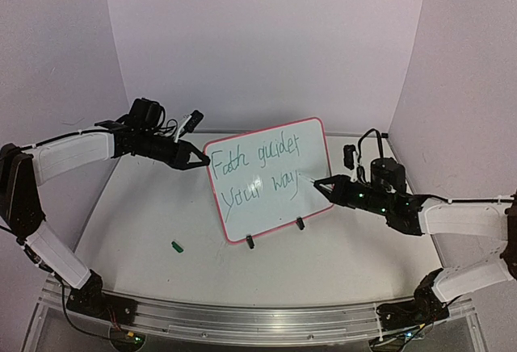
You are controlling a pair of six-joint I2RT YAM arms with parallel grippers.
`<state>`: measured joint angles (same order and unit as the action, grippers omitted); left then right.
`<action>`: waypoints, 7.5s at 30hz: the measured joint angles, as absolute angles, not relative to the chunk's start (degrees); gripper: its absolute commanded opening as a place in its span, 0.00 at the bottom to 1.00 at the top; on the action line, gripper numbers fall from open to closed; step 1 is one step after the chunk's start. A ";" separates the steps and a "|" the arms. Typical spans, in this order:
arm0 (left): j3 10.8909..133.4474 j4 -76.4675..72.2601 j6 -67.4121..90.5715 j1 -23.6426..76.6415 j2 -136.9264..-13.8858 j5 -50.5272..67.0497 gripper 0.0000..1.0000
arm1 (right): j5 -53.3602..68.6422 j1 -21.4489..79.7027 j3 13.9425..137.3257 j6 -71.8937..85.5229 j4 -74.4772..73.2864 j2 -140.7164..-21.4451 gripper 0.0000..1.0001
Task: Write a sentence on the whiteboard
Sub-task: Write a sentence on the whiteboard, then pick up the pen cap from the center of the board.
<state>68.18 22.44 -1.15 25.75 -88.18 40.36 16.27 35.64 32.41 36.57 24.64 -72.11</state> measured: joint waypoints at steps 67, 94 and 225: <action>67.92 25.70 -3.27 26.83 -89.51 37.62 0.28 | 2.95 34.74 35.05 31.39 9.30 -57.36 0.00; 40.56 22.16 26.19 28.84 -62.36 18.47 0.60 | 2.31 34.74 34.02 28.84 7.16 -52.73 0.00; 40.89 21.73 32.04 57.67 -88.83 -8.69 0.24 | 1.10 34.74 32.95 30.06 1.63 -53.81 0.00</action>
<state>40.89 21.73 32.04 57.67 -88.83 -8.69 1.10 34.74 32.95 30.06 1.63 -53.81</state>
